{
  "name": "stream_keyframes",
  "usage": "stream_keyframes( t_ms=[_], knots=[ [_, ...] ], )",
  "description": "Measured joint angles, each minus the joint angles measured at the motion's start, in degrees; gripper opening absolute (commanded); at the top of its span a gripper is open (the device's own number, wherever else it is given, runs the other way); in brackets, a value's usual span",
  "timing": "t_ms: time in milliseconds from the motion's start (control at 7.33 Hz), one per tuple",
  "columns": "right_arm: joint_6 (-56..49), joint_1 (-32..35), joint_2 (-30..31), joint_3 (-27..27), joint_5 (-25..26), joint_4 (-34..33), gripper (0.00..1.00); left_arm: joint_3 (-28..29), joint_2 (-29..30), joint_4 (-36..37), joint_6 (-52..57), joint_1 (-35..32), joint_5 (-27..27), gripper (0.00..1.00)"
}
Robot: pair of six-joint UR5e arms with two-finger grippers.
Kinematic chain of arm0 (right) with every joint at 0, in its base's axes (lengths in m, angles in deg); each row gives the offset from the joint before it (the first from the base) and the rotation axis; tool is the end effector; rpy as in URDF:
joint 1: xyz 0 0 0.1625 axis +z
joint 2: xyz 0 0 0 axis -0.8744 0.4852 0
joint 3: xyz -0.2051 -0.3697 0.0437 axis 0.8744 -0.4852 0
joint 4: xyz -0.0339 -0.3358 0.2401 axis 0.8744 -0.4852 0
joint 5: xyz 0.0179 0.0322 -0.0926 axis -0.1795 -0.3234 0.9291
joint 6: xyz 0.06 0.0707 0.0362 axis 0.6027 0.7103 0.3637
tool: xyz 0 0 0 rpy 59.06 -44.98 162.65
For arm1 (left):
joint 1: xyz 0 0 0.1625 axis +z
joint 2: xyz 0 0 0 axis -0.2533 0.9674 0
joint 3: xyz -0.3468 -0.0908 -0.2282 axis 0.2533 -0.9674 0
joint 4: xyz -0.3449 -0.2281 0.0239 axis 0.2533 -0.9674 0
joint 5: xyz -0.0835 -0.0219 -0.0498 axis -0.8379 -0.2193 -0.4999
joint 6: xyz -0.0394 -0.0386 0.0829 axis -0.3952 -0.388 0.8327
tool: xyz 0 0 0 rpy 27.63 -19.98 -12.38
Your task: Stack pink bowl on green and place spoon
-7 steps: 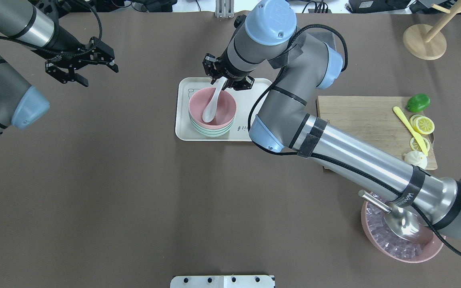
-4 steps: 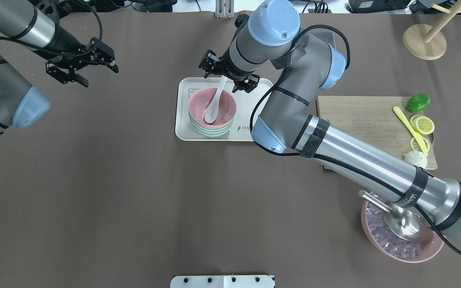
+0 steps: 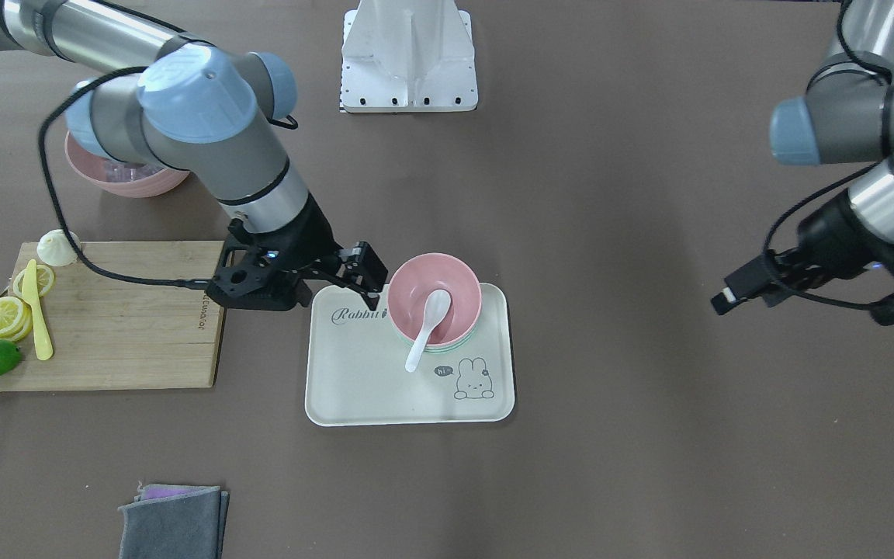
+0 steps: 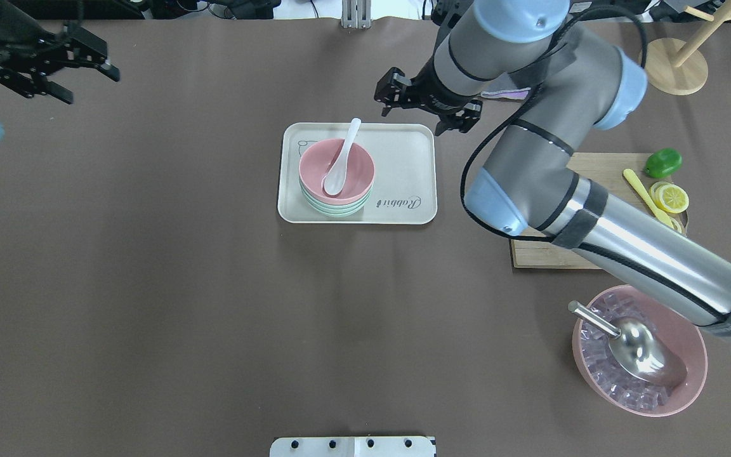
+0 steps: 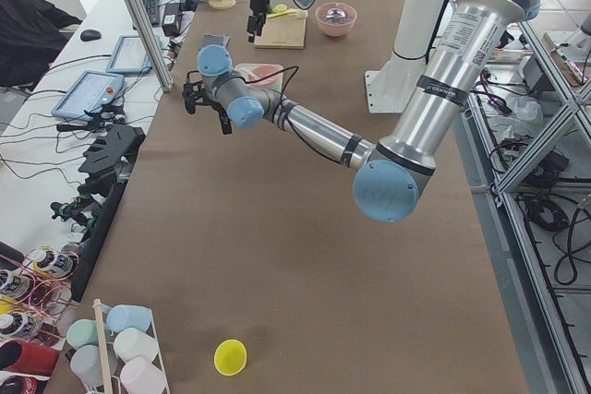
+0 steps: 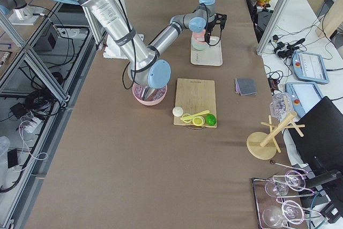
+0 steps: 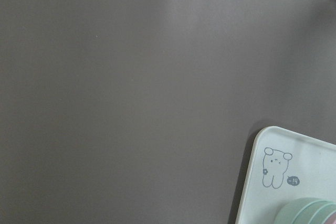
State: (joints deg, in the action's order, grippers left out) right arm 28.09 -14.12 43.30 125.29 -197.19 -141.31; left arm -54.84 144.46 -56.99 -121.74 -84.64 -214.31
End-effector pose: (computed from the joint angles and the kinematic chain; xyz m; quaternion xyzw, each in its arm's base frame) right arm -0.4079 -0.5625 0.1855 0.0431 -0.4774 0.1246 0.8687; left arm 0.1644 -0.6165 0.3765 0.0300 0.5276 -0.1138 0.8413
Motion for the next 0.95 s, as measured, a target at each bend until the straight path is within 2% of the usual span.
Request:
stream_keyframes(
  t_ms=[273,545,682,955],
  knots=[
    [-19.40,5.93,7.34,10.39,-1.21,-17.66,1.00,0.99,-4.72,1.51,18.60,-8.77,-0.42,0.98],
    [-39.87,13.67,15.58,15.98,-0.97,-30.06,1.00,1.39,-8.04,9.06,38.22,-16.14,2.86,0.98],
    [-49.18,18.05,21.79,18.70,-0.90,-33.75,1.00,1.30,-9.25,13.68,45.83,-18.72,4.53,0.98],
    [-65.26,28.48,34.67,21.46,-1.88,-34.87,1.00,0.34,-12.58,17.55,52.18,-22.47,5.18,0.98]
  ],
)
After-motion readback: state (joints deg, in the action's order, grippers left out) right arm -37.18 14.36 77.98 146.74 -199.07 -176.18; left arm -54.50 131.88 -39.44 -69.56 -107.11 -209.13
